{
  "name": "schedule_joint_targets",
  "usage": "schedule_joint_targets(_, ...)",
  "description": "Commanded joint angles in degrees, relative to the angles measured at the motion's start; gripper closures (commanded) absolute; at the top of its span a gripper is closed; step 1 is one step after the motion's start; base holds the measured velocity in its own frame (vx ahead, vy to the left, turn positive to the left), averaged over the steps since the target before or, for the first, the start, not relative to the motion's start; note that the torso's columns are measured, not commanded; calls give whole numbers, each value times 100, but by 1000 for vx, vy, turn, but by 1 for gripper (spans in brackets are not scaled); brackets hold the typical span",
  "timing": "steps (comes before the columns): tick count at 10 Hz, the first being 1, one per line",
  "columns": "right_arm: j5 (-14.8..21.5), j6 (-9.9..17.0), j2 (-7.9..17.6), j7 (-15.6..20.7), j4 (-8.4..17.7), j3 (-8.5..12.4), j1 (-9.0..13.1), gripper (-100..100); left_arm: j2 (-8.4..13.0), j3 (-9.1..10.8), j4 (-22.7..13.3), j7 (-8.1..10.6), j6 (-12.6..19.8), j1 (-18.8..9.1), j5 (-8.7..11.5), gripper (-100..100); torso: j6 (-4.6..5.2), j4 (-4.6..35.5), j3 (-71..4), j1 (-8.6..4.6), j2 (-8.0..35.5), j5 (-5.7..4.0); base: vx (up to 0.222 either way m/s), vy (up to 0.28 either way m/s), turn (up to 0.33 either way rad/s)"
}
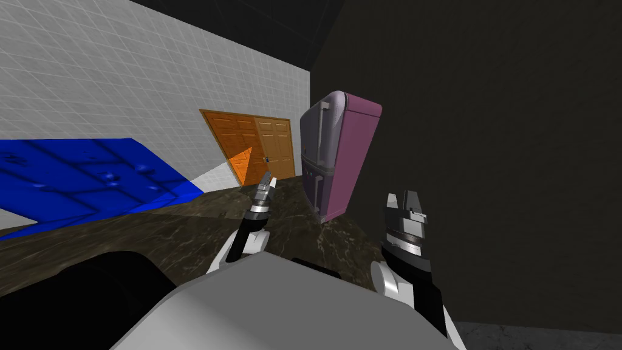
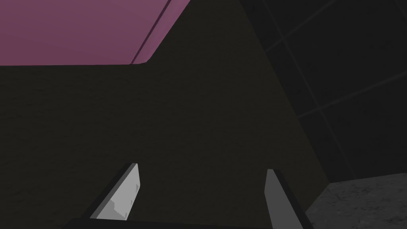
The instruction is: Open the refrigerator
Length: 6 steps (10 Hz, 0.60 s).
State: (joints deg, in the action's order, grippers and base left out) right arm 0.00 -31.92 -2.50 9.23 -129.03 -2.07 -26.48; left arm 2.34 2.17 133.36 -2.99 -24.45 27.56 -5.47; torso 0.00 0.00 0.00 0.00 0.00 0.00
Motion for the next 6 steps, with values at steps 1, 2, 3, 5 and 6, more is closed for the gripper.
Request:
schedule_joint_targets(1,0,0,0,0,0,0,0,0,0,0,0,0,0,0,0,0,0,235,-467,0,232,0,0,0,0)
schedule_joint_targets(2,0,0,0,0,0,0,0,0,0,0,0,0,0,0,0,0,0,600,-1200,0,597,0,0,0,0)
schedule_joint_targets(3,0,0,0,0,-1,0,0,0,0,0,1,0,0,0,0,0,0,1006,-2014,0,1003,0,0,0,0)
schedule_joint_targets(5,0,0,0,0,-1,0,0,0,0,0,1,0,0,0,0,0,0,1846,-3692,0,1845,0,0,0,0)
schedule_joint_targets(6,0,0,0,0,-1,0,0,0,0,0,1,0,0,0,0,0,0,2268,-4536,0,2269,0,0,0,0)
